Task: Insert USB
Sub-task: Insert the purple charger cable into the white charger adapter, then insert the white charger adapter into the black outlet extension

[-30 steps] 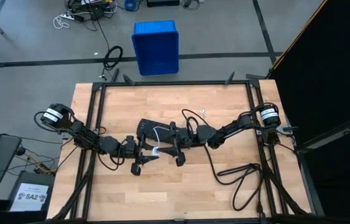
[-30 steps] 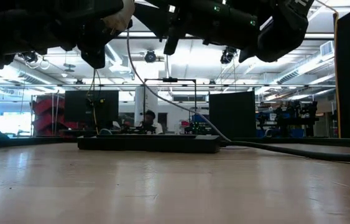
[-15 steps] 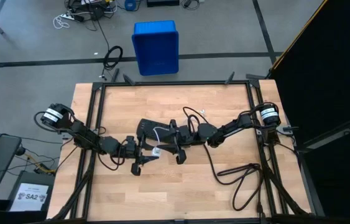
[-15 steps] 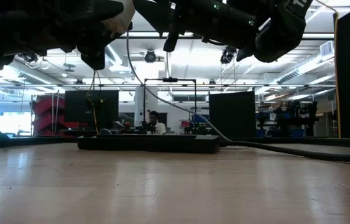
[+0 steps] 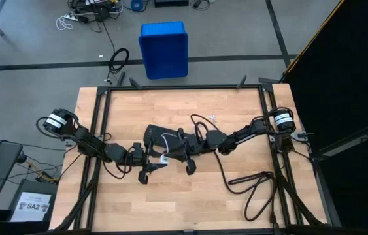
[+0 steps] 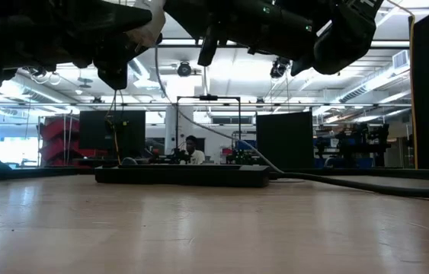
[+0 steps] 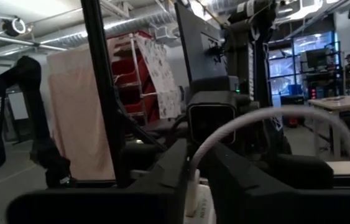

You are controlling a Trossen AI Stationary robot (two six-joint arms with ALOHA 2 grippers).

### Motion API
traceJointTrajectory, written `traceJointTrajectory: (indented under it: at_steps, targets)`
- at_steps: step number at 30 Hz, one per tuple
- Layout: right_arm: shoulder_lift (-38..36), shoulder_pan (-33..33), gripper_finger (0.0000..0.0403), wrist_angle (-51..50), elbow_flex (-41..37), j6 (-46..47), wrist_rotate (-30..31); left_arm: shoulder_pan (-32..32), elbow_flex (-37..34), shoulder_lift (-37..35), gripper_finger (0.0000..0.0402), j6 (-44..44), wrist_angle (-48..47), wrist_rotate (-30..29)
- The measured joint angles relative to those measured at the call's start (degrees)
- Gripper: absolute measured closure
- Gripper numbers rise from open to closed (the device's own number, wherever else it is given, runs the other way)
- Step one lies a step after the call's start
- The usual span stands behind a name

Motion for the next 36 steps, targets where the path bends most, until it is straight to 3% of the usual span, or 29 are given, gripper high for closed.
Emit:
traceJointTrajectory:
  at_steps: [22, 27, 36]
  targets:
    - [0.07, 0.07, 0.0397, -1.24, 0.03, -2.42, -1.26, 0.0, -0.05, 0.04, 0.0275, -0.12, 1.65, 0.04]
    - [0.19, 0.07, 0.0354, 2.19, -0.1, -5.99, -1.26, 0.0, 0.14, -0.08, 0.0275, -0.3, 2.83, 0.18]
    - [0.37, 0.1, 0.0222, 3.27, -0.23, -8.16, -0.39, 0.0, 0.32, -0.2, 0.0275, 0.4, 5.17, 0.97]
